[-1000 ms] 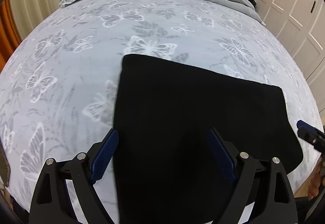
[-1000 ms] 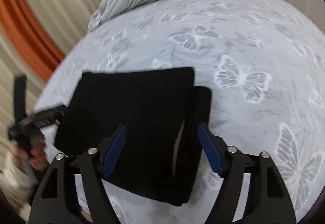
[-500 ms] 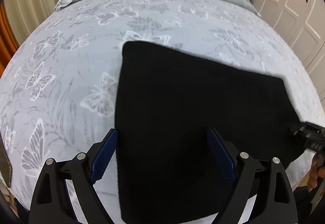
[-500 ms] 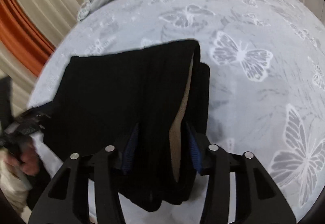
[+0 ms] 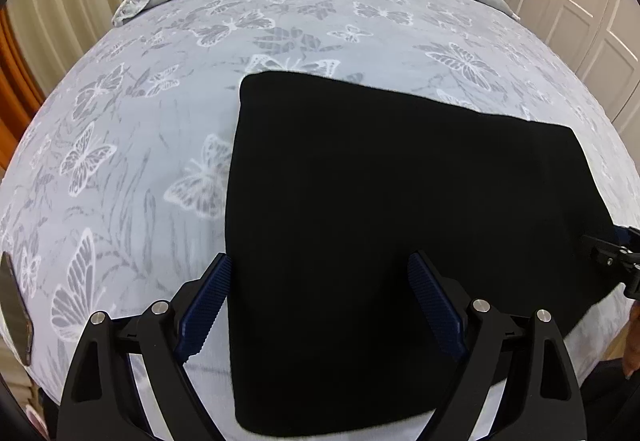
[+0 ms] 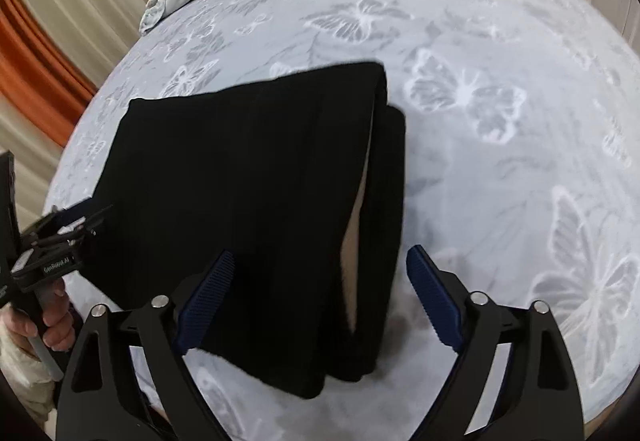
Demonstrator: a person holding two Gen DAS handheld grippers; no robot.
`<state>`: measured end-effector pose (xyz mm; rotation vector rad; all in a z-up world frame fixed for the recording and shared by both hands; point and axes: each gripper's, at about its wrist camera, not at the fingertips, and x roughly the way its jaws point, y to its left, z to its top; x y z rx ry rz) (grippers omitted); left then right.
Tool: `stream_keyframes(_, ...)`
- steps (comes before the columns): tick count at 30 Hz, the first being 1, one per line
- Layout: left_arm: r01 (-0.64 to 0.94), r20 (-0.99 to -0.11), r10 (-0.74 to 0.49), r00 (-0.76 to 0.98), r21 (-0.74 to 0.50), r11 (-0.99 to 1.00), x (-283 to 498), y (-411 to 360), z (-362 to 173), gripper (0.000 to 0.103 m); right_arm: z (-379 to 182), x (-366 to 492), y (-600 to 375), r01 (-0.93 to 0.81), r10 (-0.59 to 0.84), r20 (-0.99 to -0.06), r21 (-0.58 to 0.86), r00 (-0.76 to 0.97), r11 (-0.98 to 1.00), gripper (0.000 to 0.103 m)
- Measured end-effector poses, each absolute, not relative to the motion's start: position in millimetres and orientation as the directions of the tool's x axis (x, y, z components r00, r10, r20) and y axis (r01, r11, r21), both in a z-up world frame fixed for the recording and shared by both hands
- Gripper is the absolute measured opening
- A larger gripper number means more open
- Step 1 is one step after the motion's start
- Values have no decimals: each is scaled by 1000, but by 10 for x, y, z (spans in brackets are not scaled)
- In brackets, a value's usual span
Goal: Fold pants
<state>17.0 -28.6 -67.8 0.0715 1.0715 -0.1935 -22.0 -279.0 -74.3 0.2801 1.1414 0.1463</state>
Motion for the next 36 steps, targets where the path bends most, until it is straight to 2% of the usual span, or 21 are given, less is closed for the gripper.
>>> stream_keyframes(5,202,-892,-230,390,-161,966,81,-169,-709,87,-928,-210,-2879,71,423,-839,472,342,879,94)
stream_keyframes(8,170,-884,-291,367,-244,955,96,-57,-735,87,-941,-196,-2801,59,414,-841,461,349,886,98)
stream_keyframes(11,130,-882,-332,333,-306,943,208,1,-811,92,-955,-128,-2716,57,398,-844,445,360,894,98)
stream_keyframes(16,46,-883,-312,351,-316,948,324,-42,-895,93,-984,-23,-2698,96,401,-826,471,396,877,98)
stream_keyframes(17,36,-883,-307,355,-315,948,337,-57,-901,98,-995,-15,-2701,99,401,-823,475,403,874,98)
stream_keyframes(23,-27,-889,-244,387,-275,961,405,-160,-929,98,-1007,30,-2663,76,389,-813,463,434,883,98)
stream_keyframes(26,-30,-887,-259,382,-292,956,441,-142,-907,98,-1007,-1,-2691,57,408,-802,477,437,877,98)
stream_keyframes(31,15,-861,-379,339,-398,917,404,167,-856,97,-992,-122,-2744,24,461,-789,513,406,858,98)
stream_keyframes(36,-21,-812,-502,298,-531,847,357,595,-959,97,-986,-173,-2759,14,487,-782,534,389,846,98)
